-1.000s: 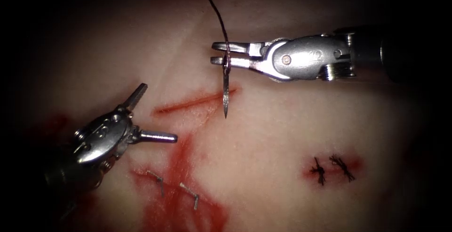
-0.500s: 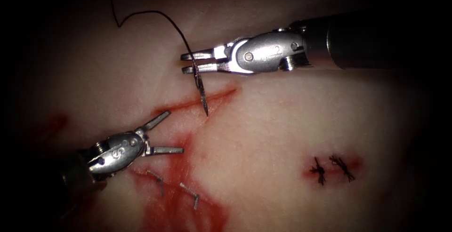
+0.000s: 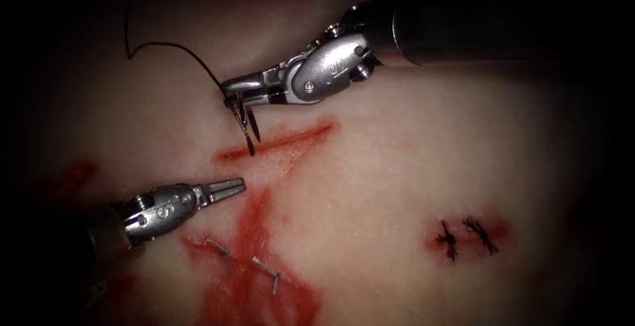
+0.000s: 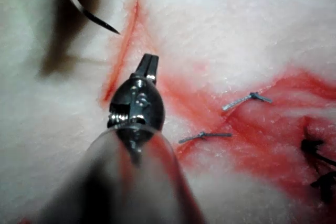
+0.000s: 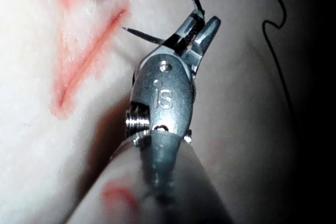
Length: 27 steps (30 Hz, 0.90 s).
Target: Wound Closure
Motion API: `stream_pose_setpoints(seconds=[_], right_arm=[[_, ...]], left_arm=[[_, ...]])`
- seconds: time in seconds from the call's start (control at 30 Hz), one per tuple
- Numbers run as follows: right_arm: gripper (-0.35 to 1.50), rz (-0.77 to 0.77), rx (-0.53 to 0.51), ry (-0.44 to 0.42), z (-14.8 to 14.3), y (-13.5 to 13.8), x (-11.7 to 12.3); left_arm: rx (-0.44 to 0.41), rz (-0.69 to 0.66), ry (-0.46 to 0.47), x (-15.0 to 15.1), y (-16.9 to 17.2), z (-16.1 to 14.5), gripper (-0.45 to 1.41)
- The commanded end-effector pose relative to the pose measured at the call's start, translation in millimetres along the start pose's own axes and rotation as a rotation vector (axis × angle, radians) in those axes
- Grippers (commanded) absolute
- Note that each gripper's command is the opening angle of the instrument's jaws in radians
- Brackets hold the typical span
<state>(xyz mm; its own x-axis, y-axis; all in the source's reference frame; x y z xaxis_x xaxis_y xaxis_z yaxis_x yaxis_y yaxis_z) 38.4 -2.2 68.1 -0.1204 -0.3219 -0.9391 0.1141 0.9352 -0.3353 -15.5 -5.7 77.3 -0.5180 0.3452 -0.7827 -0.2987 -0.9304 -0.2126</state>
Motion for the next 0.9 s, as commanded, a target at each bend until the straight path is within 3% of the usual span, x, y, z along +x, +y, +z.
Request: stream_pose_setpoints(seconds=[0.03,0.37,0.77,0.9], right_arm=[[-0.35,-0.026,0.0,0.001,1.1,0.2,-0.8],[-0.35,-0.067,-0.013,-0.039,1.5,-0.9,-4.3],[-0.35,-0.091,-0.009,-0.055,1.2,-2.5,-5.7],[-0.35,-0.148,-0.019,-0.023,1.1,-2.9,-5.6]], left_arm=[[0.0,0.002,-0.004,-0.4,-0.1,1.0,-0.16],[0.007,0.016,-0.031,-1.4,0.0,2.1,-0.13],[0.018,0.021,-0.032,-2.2,-1.3,3.4,-0.2],[0.017,0.03,-0.046,-2.8,-1.1,3.6,-0.18]])
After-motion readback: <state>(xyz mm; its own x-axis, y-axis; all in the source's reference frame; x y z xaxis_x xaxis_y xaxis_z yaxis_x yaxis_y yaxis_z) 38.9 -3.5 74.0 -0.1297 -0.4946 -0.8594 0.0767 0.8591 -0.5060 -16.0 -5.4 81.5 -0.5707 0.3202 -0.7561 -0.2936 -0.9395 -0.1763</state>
